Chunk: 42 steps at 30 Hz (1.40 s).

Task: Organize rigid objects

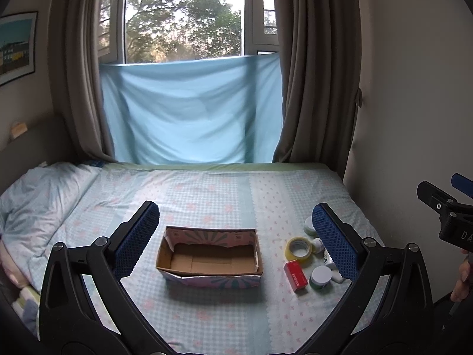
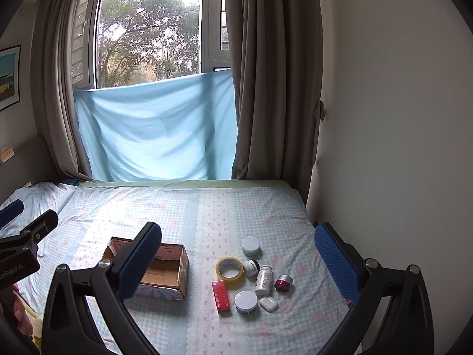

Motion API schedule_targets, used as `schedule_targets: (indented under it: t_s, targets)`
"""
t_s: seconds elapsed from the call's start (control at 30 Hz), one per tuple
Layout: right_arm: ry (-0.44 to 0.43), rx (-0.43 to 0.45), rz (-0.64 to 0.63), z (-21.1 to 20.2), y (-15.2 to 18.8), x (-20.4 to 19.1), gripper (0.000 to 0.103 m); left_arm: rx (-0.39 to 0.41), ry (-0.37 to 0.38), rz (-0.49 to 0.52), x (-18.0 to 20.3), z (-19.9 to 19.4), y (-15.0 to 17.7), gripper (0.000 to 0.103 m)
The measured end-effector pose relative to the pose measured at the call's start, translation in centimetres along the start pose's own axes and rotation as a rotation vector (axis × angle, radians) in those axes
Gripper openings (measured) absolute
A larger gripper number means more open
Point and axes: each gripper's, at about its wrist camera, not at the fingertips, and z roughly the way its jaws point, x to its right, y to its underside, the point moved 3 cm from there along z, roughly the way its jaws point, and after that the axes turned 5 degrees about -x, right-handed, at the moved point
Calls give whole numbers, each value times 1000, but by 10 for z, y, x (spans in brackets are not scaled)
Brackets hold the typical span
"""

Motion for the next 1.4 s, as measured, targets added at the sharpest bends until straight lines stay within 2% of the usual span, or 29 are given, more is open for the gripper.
schedule_targets:
  t_s: [1.4]
  targets:
    - [-5, 9, 8, 7, -4, -6, 103, -22, 54, -8, -3, 12, -2, 103]
